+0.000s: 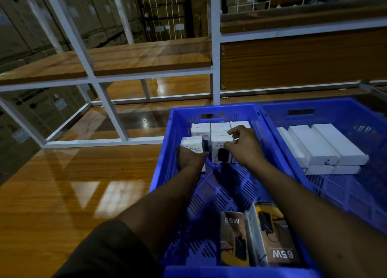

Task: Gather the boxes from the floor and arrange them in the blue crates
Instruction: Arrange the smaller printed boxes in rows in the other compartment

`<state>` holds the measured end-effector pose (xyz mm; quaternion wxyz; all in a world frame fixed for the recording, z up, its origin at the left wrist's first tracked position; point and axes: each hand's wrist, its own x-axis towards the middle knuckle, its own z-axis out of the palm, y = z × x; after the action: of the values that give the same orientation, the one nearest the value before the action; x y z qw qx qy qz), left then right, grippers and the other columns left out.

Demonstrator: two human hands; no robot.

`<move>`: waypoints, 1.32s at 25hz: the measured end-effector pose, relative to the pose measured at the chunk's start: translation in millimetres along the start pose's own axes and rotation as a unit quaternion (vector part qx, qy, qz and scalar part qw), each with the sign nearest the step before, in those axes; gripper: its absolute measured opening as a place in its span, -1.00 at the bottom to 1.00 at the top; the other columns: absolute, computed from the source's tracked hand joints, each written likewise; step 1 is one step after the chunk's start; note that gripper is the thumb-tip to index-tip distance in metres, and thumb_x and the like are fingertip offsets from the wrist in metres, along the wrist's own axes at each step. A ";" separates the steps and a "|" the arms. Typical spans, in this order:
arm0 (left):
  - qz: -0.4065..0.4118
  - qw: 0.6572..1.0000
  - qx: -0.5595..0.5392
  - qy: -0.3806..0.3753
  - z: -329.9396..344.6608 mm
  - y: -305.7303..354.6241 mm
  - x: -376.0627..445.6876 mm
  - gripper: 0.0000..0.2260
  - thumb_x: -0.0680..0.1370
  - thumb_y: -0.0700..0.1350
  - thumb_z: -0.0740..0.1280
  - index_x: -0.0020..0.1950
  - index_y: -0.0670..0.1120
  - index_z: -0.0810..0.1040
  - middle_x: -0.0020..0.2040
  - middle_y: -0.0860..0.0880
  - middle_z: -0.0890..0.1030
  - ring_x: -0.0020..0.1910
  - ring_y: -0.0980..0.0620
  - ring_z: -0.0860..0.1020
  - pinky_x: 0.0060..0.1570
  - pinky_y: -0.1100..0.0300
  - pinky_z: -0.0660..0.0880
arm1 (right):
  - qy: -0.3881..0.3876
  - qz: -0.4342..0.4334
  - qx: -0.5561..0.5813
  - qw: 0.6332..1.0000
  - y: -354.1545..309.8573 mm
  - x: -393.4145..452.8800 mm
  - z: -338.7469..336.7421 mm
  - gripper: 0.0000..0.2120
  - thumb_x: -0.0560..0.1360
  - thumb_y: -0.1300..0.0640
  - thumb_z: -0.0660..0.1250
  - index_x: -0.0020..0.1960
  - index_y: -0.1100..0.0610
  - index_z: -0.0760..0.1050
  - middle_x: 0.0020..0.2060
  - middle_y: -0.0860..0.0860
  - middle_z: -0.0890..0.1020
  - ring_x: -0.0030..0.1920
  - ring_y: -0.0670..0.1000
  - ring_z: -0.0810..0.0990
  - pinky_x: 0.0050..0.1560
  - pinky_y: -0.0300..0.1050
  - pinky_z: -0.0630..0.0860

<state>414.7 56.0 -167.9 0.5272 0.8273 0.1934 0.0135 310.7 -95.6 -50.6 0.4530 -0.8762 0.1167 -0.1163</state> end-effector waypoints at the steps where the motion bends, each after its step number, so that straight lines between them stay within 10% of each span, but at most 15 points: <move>1: 0.007 1.000 -0.004 0.016 14.0 -9.8 17.0 0.07 -0.07 0.23 0.51 0.38 -0.18 0.43 0.10 -0.13 0.67 0.04 -0.13 0.67 -0.04 -0.06 0.65 | 0.000 -0.003 -0.003 1.000 0.1 -0.1 0.3 -0.70 0.48 0.14 0.44 0.18 0.06 0.47 0.20 0.06 0.43 0.03 0.03 0.57 0.09 0.05 0.57; 8: 0.035 0.998 0.039 -0.039 -11.9 44.9 -40.7 -0.49 0.44 -0.15 0.54 0.28 -0.27 0.41 0.24 -0.25 0.59 0.21 -0.22 0.58 0.14 -0.07 0.57 | 0.002 0.007 0.003 1.000 3.2 4.3 -0.2 -0.72 0.47 0.15 0.44 0.15 0.04 0.49 0.16 0.05 0.46 0.01 0.01 0.57 0.07 0.01 0.58; 23: -0.016 0.970 0.149 -0.192 -30.3 54.9 -19.0 -0.48 0.49 -0.12 0.48 0.39 -0.29 0.45 0.32 -0.23 0.56 0.28 -0.22 0.55 0.23 0.01 0.53 | -0.126 0.041 -0.062 0.989 1.9 2.5 0.2 -0.80 0.51 0.05 0.43 0.08 0.08 0.50 0.11 0.06 0.51 -0.03 0.05 0.55 -0.10 -0.08 0.49; 29: -0.040 0.955 0.109 -0.272 -53.3 66.9 -77.5 -0.31 0.48 -0.09 0.52 0.47 -0.33 0.30 0.36 -0.22 0.51 0.26 -0.20 0.57 0.20 0.00 0.54 | -0.451 0.026 -0.395 0.800 3.5 -17.4 -11.1 -0.59 0.50 -0.16 0.41 -0.33 0.12 0.47 -0.37 0.00 0.51 -0.37 0.00 0.46 -0.25 -0.09 0.45; 33: 0.006 0.930 0.130 -0.343 -65.3 68.0 -112.4 -0.47 0.47 -0.04 0.53 0.31 -0.32 0.52 0.17 -0.25 0.64 0.13 -0.14 0.66 0.13 -0.14 0.61 | -0.473 0.014 -0.417 0.776 0.8 -23.5 -21.7 -0.59 0.49 -0.17 0.42 -0.35 0.10 0.47 -0.40 -0.01 0.51 -0.40 -0.02 0.45 -0.31 -0.15 0.40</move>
<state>316.8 49.9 -58.9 0.4488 0.8441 -0.0039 -0.2932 281.7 -105.4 -41.4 0.0432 -0.9221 -0.0626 0.3795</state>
